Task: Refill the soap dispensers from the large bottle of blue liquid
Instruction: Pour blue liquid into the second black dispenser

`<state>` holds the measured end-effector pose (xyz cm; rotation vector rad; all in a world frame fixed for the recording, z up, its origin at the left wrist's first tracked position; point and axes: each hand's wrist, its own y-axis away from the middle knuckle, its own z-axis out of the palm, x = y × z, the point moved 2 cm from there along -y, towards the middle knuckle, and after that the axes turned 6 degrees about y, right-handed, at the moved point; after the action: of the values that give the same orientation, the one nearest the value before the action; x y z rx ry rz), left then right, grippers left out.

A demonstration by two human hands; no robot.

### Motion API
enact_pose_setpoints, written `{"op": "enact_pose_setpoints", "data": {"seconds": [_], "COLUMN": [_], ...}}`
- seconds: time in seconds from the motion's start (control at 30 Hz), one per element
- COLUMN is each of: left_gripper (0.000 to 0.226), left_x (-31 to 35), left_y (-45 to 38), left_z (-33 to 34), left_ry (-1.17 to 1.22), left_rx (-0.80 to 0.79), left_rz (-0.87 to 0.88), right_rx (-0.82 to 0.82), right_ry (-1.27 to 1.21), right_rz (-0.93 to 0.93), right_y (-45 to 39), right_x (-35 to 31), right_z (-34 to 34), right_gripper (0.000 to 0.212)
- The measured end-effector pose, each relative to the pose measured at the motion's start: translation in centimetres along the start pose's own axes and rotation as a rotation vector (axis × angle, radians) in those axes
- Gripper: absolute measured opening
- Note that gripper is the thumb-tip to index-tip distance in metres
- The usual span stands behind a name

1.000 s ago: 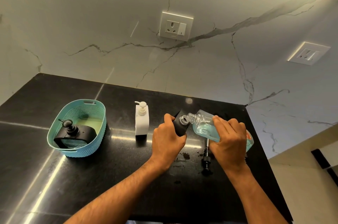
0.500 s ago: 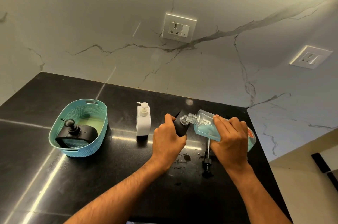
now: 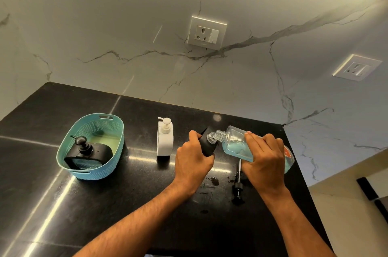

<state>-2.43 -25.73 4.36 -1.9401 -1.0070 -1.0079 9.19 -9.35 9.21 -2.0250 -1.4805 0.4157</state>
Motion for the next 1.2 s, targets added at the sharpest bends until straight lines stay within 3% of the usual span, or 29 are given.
{"op": "enact_pose_setpoints", "data": {"seconds": [1.2], "left_gripper": [0.052], "left_x": [0.10], "left_y": [-0.04], "left_z": [-0.03], "left_ry": [-0.003], "left_rx": [0.015], "left_rz": [0.000], "right_rx": [-0.005], "right_ry": [0.033], "right_rz": [-0.033], "right_y": [-0.56], "right_x": [0.24], "right_z": [-0.09], "right_gripper": [0.070]}}
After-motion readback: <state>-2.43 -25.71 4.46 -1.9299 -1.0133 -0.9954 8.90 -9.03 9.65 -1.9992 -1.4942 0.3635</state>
